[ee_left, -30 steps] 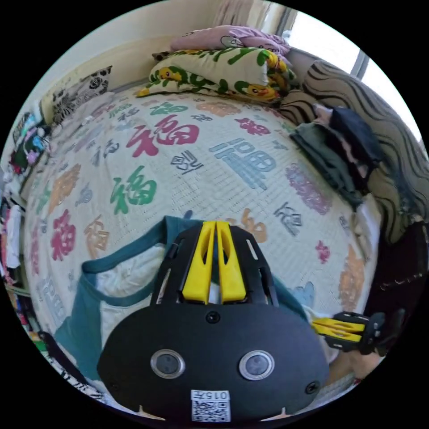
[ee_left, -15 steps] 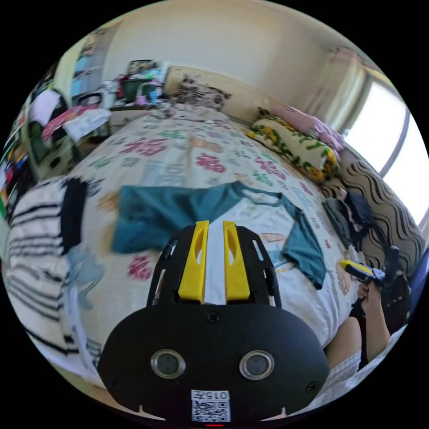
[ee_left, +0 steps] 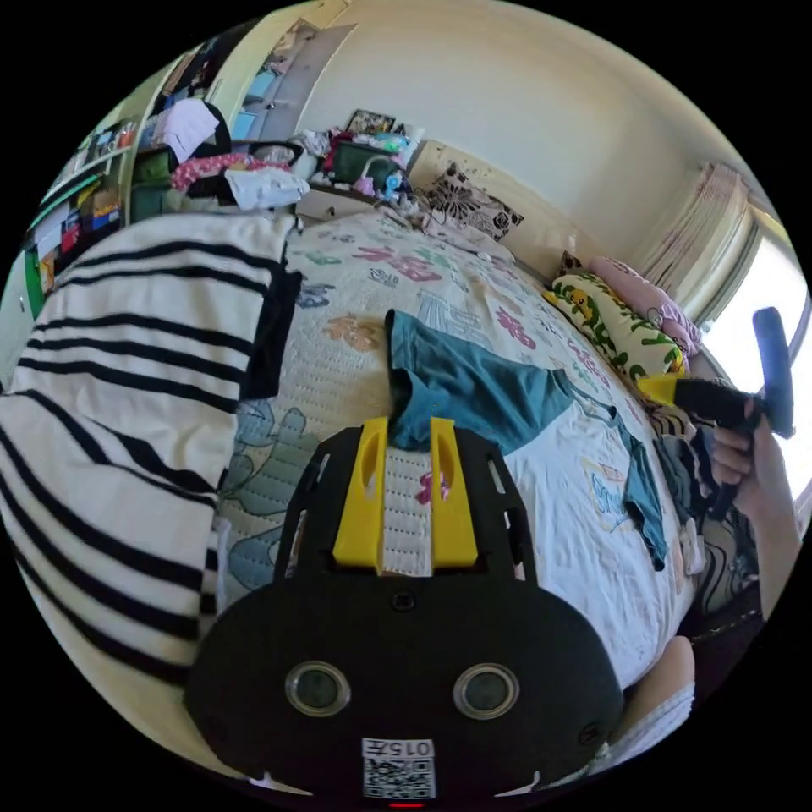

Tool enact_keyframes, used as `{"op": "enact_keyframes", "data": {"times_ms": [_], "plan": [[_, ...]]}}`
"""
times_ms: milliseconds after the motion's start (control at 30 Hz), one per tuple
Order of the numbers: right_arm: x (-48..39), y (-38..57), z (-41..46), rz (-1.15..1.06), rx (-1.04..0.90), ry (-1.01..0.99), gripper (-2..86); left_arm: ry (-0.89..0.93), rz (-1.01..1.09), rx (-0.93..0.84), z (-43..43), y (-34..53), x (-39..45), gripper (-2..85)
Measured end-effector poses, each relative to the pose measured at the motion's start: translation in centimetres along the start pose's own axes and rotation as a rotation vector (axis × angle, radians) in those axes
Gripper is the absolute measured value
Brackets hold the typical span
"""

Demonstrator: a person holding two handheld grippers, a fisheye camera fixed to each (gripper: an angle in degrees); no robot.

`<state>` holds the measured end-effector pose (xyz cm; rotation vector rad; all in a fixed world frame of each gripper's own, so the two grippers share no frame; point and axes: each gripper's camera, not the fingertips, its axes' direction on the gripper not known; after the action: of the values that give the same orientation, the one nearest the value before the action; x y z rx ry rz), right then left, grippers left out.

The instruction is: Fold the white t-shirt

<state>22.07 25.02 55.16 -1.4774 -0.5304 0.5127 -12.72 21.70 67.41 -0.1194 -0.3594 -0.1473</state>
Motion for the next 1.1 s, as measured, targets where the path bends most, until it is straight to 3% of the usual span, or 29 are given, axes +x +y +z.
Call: {"op": "enact_keyframes", "data": {"times_ms": [100,367,600,700,933,1100], "plan": [[-1.8,-6.6,1.5,-0.019,-0.047,0.012,5.9,0.127,-0.102,0.040,-0.5,0.4,-4.0,0.6],[-5.9,-22.3,9.1,-0.026,-0.296,0.088,7.0,0.221,-0.132,0.042,-2.2,1.3,-7.3,-0.4],[-6.2,-26.6,11.0,0.073,-0.411,0.214,6.0,0.325,-0.204,0.009,-2.6,2.0,-10.3,-0.5],[-7.0,-27.2,9.7,0.041,-0.404,0.267,1.1,0.323,-0.199,0.010,-2.6,2.0,-10.4,-0.5],[-4.5,-25.9,0.1,0.136,-0.183,0.078,-0.7,0.356,-0.072,0.035,-3.9,1.2,-7.6,-0.4],[0.2,-20.2,-9.3,0.191,0.006,-0.043,-0.6,0.355,0.243,0.050,-5.7,0.2,0.8,-0.4]]}}
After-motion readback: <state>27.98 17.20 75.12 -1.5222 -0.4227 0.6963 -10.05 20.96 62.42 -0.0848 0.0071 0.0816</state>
